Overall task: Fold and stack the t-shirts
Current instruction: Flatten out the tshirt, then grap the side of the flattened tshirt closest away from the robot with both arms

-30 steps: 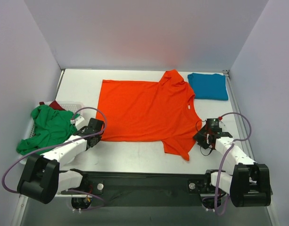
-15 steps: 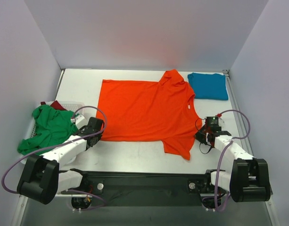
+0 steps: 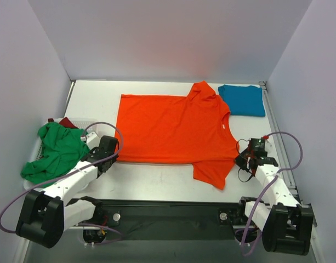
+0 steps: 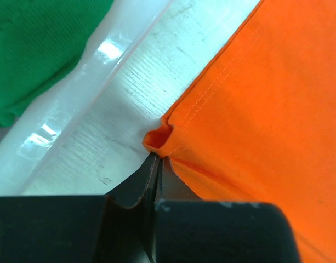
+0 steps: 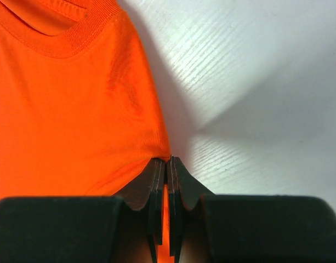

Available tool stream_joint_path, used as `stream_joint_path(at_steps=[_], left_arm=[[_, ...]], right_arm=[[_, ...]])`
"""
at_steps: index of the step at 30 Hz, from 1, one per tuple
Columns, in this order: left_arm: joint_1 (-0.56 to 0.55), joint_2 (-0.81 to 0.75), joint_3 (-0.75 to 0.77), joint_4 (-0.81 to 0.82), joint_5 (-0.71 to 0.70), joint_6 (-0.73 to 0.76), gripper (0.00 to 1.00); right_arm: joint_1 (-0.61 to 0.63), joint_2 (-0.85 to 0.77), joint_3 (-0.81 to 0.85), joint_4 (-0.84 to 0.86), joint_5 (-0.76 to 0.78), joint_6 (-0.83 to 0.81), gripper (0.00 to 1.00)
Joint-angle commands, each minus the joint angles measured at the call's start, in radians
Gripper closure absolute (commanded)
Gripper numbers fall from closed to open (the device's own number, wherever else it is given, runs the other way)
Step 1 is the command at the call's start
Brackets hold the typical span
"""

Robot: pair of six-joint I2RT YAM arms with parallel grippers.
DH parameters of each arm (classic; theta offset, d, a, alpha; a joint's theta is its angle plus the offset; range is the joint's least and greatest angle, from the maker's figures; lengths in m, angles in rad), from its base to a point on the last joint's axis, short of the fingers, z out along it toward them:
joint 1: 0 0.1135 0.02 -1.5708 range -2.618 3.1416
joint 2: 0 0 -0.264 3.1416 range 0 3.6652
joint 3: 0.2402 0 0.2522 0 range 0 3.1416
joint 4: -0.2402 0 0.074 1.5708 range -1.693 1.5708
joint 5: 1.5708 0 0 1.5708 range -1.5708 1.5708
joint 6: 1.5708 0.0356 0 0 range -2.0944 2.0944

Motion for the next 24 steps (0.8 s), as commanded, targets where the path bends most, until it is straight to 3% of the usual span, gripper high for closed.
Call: stream_joint_path(at_steps=[1, 12, 13, 16, 17, 20, 24], left_arm=[[0.003, -0.046, 0.007, -0.027, -0.009, 0.028, 1.00], [-0.026, -0.115, -0.029, -0.100, -0.009, 0.010, 1.00], [-0.027, -0.117, -0.033, -0.096, -0.007, 0.010, 1.00], [-0.035, -0.101, -0.036, -0.074, 0.004, 0.010, 1.00], [-0.040, -0.095, -0.033, -0.073, 0.007, 0.008, 1.00], [-0.053, -0.074, -0.016, -0.073, 0.001, 0.005, 1.00], [-0.064, -0.069, -0.018, -0.059, -0.001, 0.004, 1.00]], right_arm=[[-0.026, -0.029, 0.020, -0.085, -0.003, -0.041, 1.00], [-0.075, -0.113, 0.001, -0.176, -0.046, -0.075, 1.00], [-0.077, -0.127, 0.000, -0.182, -0.058, -0.075, 0.96], [-0.071, -0.147, -0.002, -0.194, -0.152, -0.055, 0.71], [-0.051, -0.151, 0.004, -0.202, -0.164, -0.050, 0.57], [-0.007, -0.176, 0.020, -0.269, -0.141, -0.042, 0.41], [0.154, -0.231, 0.001, -0.332, -0.092, 0.049, 0.40]])
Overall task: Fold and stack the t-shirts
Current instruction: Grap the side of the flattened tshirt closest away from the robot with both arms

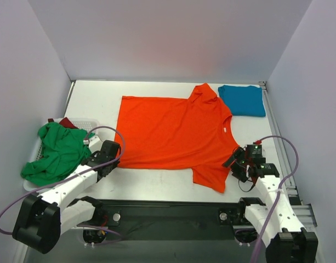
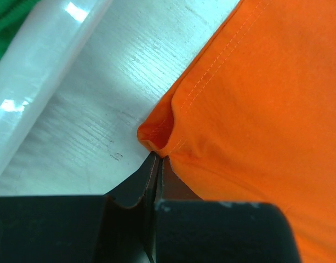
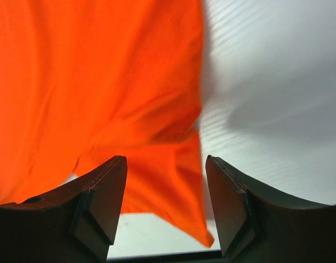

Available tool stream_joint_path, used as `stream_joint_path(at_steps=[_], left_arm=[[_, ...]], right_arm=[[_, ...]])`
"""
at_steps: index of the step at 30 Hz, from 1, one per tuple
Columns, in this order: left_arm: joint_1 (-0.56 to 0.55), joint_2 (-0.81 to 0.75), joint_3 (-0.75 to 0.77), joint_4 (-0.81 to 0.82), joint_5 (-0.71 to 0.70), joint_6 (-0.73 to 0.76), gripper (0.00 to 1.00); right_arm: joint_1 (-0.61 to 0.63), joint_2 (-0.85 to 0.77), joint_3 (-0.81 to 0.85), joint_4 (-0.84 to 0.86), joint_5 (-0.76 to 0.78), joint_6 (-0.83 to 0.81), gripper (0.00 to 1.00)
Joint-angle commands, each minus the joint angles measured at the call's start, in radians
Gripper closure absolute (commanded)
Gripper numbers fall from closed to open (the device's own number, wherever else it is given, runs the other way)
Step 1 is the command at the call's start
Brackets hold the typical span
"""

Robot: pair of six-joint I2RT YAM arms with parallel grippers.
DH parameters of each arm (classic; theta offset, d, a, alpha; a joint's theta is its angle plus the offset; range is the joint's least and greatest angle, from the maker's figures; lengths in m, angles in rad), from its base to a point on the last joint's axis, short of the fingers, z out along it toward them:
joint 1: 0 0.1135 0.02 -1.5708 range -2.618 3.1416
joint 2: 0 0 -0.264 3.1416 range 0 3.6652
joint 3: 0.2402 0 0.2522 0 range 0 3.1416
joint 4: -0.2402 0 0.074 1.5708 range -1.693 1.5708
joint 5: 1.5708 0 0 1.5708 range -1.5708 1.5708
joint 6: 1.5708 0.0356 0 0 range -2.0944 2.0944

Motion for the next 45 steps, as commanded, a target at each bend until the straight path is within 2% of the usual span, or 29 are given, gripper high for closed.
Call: stream_joint_path(at_steps=[1, 4, 5, 10, 15, 16, 19, 20, 22, 27, 29, 33, 38, 45], left_arm=[[-0.012, 0.003, 0.015, 0.020, -0.015, -0.006, 1.00], [-0.015, 0.008, 0.013, 0.025, -0.015, -0.006, 1.00], [-0.017, 0.008, 0.015, 0.023, -0.016, -0.004, 1.00], [-0.020, 0.008, 0.020, 0.026, -0.022, -0.001, 1.00], [-0.021, 0.010, 0.027, 0.025, -0.025, 0.000, 1.00], [-0.022, 0.010, 0.027, 0.028, -0.024, 0.000, 1.00], [-0.022, 0.014, 0.029, 0.028, -0.024, 0.002, 1.00], [-0.022, 0.014, 0.029, 0.028, -0.025, 0.002, 1.00], [-0.022, 0.016, 0.032, 0.028, -0.025, 0.004, 1.00], [-0.023, 0.025, 0.035, 0.035, -0.027, 0.007, 1.00], [-0.023, 0.034, 0.038, 0.043, -0.027, 0.010, 1.00], [-0.022, 0.057, 0.062, 0.049, -0.030, 0.019, 1.00], [-0.023, 0.095, 0.116, 0.052, -0.032, 0.039, 1.00], [-0.018, 0.190, 0.227, 0.062, -0.039, 0.051, 1.00]], right_arm=[[0.130, -0.060, -0.002, -0.134, 0.050, 0.098, 0.40], [0.211, -0.112, -0.028, -0.211, 0.152, 0.200, 0.41], [0.224, -0.131, -0.039, -0.225, 0.175, 0.219, 0.44], [0.279, -0.266, -0.081, -0.299, 0.185, 0.300, 0.46], [0.298, -0.272, -0.095, -0.314, 0.185, 0.330, 0.48], [0.304, -0.258, -0.098, -0.302, 0.179, 0.336, 0.56], [0.331, -0.240, -0.121, -0.267, 0.166, 0.357, 0.62], [0.336, -0.235, -0.127, -0.259, 0.165, 0.363, 0.71], [0.350, -0.221, -0.140, -0.238, 0.160, 0.371, 0.79], [0.370, -0.203, -0.144, -0.201, 0.143, 0.376, 0.90], [0.373, -0.197, -0.128, -0.195, 0.142, 0.371, 1.00], [0.373, -0.194, -0.069, -0.196, 0.162, 0.346, 1.00], [0.370, -0.152, 0.089, -0.202, 0.185, 0.285, 1.00], [0.367, 0.047, 0.302, -0.202, 0.271, 0.210, 1.00]])
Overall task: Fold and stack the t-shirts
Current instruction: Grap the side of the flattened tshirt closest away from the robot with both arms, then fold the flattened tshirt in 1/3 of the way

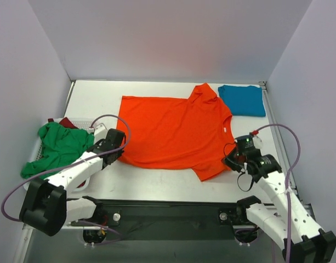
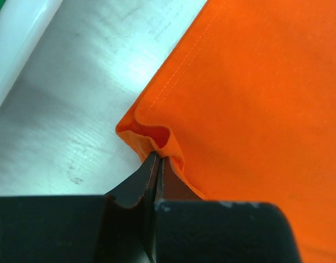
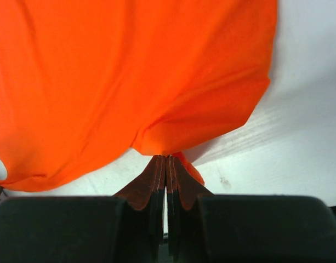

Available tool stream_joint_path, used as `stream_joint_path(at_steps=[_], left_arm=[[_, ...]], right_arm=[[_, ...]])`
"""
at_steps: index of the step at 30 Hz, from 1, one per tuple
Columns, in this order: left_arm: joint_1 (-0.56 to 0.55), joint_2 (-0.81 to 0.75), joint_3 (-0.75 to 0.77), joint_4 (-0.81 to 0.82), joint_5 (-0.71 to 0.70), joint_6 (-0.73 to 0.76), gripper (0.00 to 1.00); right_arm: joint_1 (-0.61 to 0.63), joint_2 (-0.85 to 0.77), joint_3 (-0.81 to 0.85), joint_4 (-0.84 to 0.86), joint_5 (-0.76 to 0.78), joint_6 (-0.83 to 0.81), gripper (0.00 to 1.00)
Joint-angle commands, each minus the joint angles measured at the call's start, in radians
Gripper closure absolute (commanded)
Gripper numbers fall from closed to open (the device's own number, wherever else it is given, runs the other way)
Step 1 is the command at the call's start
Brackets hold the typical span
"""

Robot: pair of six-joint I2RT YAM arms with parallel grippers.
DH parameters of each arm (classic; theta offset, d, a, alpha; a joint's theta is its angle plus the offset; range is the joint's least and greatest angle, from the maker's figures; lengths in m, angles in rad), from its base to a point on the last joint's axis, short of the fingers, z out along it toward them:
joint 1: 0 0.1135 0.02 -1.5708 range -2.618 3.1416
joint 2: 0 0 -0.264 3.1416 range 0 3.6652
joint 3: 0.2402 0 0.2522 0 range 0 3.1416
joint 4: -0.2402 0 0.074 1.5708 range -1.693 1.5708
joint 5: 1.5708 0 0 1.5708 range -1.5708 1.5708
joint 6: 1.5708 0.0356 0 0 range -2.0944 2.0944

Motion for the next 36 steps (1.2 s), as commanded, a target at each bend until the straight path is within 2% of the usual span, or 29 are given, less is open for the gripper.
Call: stream_joint_path(at_steps=[1, 9, 16, 24, 36], left_arm=[[0.003, 0.052, 0.103, 0.041, -0.025, 0.024, 1.00], [0.061, 0.209, 0.242, 0.047, 0.009, 0.042, 1.00], [0.101, 0.287, 0.319, 0.058, 0.041, 0.058, 1.00], [0.153, 0.344, 0.402, 0.055, 0.079, 0.061, 1.00], [0.175, 0.410, 0.462, 0.052, 0.095, 0.069, 1.00]], right_arm=[[0.001, 0.111, 0.107, -0.012, 0.091, -0.063, 1.00], [-0.100, 0.390, 0.351, 0.022, 0.036, -0.179, 1.00], [-0.152, 0.555, 0.520, 0.031, -0.033, -0.244, 1.00], [-0.189, 0.685, 0.618, 0.036, -0.076, -0.284, 1.00], [-0.235, 0.784, 0.681, 0.040, -0.098, -0.308, 1.00]])
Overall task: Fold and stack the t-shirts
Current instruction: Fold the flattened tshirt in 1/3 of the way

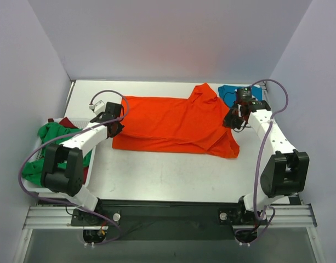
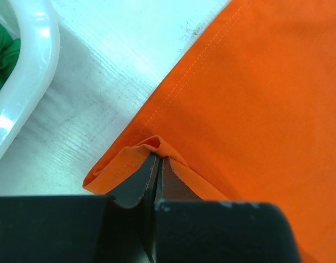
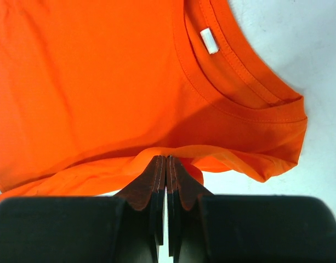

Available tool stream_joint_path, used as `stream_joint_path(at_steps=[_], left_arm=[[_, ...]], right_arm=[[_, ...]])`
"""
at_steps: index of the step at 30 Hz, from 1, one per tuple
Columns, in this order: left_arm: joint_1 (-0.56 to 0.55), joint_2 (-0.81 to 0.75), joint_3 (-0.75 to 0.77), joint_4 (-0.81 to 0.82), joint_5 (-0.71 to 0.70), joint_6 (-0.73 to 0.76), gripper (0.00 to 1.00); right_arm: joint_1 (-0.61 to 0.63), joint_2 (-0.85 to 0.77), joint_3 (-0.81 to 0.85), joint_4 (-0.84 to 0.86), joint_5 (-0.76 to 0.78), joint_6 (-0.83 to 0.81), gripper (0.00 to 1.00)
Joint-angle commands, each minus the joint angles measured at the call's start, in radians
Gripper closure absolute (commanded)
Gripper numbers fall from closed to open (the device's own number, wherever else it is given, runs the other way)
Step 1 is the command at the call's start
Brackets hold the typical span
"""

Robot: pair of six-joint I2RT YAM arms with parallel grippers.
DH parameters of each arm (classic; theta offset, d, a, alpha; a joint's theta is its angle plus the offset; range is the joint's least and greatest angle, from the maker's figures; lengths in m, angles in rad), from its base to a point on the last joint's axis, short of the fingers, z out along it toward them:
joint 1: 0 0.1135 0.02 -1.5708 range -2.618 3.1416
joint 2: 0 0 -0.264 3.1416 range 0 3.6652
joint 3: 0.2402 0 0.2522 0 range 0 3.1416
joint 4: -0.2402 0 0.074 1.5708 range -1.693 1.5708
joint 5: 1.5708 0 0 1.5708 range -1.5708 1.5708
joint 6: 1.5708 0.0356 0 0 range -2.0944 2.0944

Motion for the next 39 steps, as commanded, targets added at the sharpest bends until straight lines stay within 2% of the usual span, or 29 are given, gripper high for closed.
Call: stream_joint_path(at_steps=[1, 28, 36, 37, 39], left_arm=[[0.012, 0.014, 0.047, 0.032, 0.001, 0.016, 1.00], [0.052, 0.155, 0.160, 0.046, 0.034, 0.037, 1.00], [0.066, 0.195, 0.170, 0.107, 0.080, 0.058, 1.00], [0.067, 0.200, 0.165, 0.136, 0.102, 0.061, 0.99], [0.075, 0.202, 0.159, 0.164, 0.125, 0.072, 0.82]], right_arm=[[-0.017, 0.024, 0.049, -0.006, -0.011, -0.021, 1.00], [-0.076, 0.193, 0.181, -0.003, -0.070, -0.024, 1.00], [-0.082, 0.262, 0.207, 0.000, -0.075, -0.046, 1.00], [-0.083, 0.269, 0.210, 0.003, -0.070, -0.049, 1.00], [-0.088, 0.309, 0.236, 0.005, -0.069, -0.067, 1.00]])
